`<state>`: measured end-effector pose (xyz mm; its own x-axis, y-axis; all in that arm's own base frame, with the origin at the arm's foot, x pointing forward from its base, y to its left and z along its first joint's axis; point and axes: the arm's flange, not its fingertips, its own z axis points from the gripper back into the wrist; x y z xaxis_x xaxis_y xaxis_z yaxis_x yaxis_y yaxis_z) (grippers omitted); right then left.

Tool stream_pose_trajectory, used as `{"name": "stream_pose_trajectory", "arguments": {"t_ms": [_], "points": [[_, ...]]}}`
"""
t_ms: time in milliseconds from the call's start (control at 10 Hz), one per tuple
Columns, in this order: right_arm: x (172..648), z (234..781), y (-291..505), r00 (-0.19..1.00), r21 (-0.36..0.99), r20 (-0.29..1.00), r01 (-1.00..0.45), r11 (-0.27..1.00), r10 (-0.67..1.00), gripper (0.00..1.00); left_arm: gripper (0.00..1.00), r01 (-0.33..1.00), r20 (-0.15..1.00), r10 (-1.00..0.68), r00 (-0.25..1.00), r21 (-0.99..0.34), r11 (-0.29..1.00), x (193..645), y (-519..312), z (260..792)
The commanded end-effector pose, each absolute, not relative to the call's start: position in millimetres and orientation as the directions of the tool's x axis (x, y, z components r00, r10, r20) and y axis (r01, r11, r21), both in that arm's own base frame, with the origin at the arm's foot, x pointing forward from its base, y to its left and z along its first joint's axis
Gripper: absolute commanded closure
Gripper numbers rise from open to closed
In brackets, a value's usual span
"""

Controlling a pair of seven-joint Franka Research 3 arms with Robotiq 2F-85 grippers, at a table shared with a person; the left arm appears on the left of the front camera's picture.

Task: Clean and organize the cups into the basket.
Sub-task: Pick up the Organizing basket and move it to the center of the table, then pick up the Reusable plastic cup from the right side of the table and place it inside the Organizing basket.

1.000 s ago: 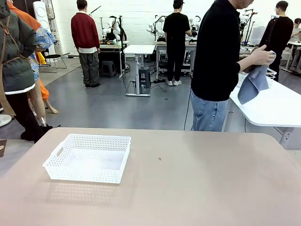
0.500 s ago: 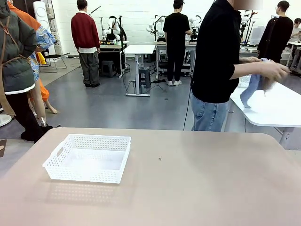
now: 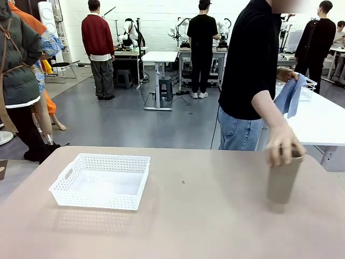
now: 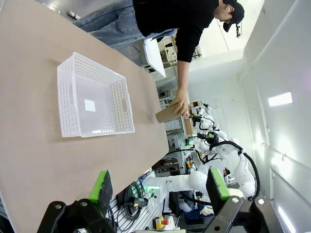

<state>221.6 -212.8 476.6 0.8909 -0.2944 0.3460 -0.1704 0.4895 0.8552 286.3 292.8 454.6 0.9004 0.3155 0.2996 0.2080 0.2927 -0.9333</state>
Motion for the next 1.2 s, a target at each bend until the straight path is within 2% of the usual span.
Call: {"name": "stream_pose_trajectory", "arguments": {"t_ms": [0,1100], "points": [[222.9,477.0,-211.8,0.892,0.862,0.344,-0.175,0.475,-0.295,0.0,0.0,0.208,0.3,0.317,0.9,-0.933,0.292,284.8,294.2,454.9],[222.9,477.0,-211.8,0.892,0.862,0.344,-0.175,0.475,-0.295,0.0,0.0,0.208,0.3,0.317,0.9,-0.933,0.292,284.8,294.2,454.9]]}}
